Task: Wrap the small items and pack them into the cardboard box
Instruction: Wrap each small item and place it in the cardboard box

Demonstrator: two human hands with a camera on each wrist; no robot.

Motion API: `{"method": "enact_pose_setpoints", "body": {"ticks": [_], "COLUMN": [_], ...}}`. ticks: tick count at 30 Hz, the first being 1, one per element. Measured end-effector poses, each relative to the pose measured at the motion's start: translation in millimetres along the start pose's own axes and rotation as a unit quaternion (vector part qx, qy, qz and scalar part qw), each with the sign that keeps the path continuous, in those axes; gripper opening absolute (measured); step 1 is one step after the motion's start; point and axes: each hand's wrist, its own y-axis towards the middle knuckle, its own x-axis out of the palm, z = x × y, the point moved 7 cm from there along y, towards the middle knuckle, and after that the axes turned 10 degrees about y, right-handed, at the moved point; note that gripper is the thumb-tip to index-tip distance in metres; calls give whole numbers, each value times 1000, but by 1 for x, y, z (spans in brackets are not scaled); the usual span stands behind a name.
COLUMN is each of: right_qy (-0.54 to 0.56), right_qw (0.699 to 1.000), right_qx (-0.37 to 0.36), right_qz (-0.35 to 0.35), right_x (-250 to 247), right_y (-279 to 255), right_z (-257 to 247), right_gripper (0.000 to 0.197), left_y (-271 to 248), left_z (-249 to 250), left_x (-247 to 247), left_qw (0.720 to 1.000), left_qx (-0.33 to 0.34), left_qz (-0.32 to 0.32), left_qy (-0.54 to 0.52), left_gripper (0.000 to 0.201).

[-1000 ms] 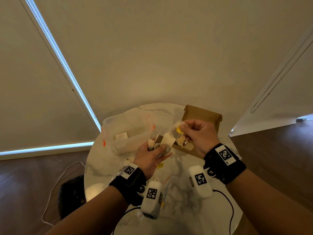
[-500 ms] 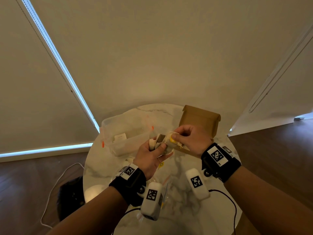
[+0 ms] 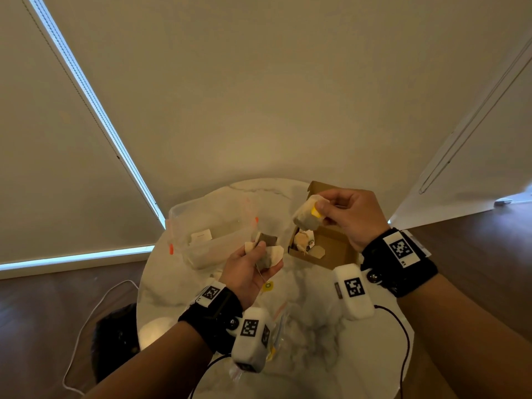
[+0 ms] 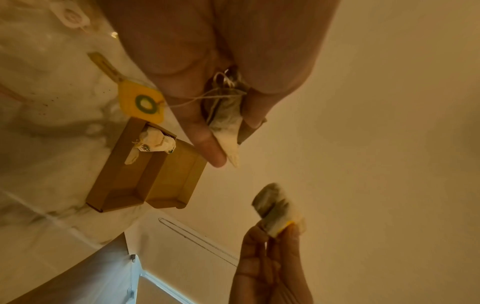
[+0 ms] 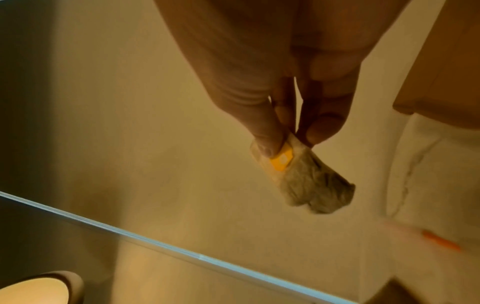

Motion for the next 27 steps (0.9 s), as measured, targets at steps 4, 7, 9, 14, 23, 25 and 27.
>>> {"method": "enact_pose_setpoints", "body": {"ticks": [4, 7, 9, 14, 23, 25, 27], "right_qy": [-154, -291, -349, -384, -382, -392, -395], "right_qw": [988, 955, 933, 913, 908, 899, 896], "right_qx": [15, 48, 81, 128, 173, 189, 192], "right_qz": [23, 34, 44, 53, 2, -49, -63], "right_x": [-33, -56, -71, -82, -42, -34, -35], "right_y": [26, 41, 48, 65, 91, 89, 86], "right_z": [36, 82, 113, 175, 219, 227, 227], "right_gripper": [8, 11, 16, 11, 17, 25, 24], "left_y": [3, 5, 8, 20, 37, 38, 38], "left_z": [-3, -7, -9, -14, -15, -16, -17], "left_x": [-8, -16, -21, -36, -38, -37, -37], "left_qw": [1000, 999, 999, 996, 996, 996, 996], "left_qx": [0, 0, 1, -12, -1, -1, -4], "left_qz": [17, 32, 41, 68, 62, 64, 64], "left_qy": [16, 20, 28, 50, 66, 64, 66], "left_gripper": [14, 13, 15, 16, 18, 18, 18]}}
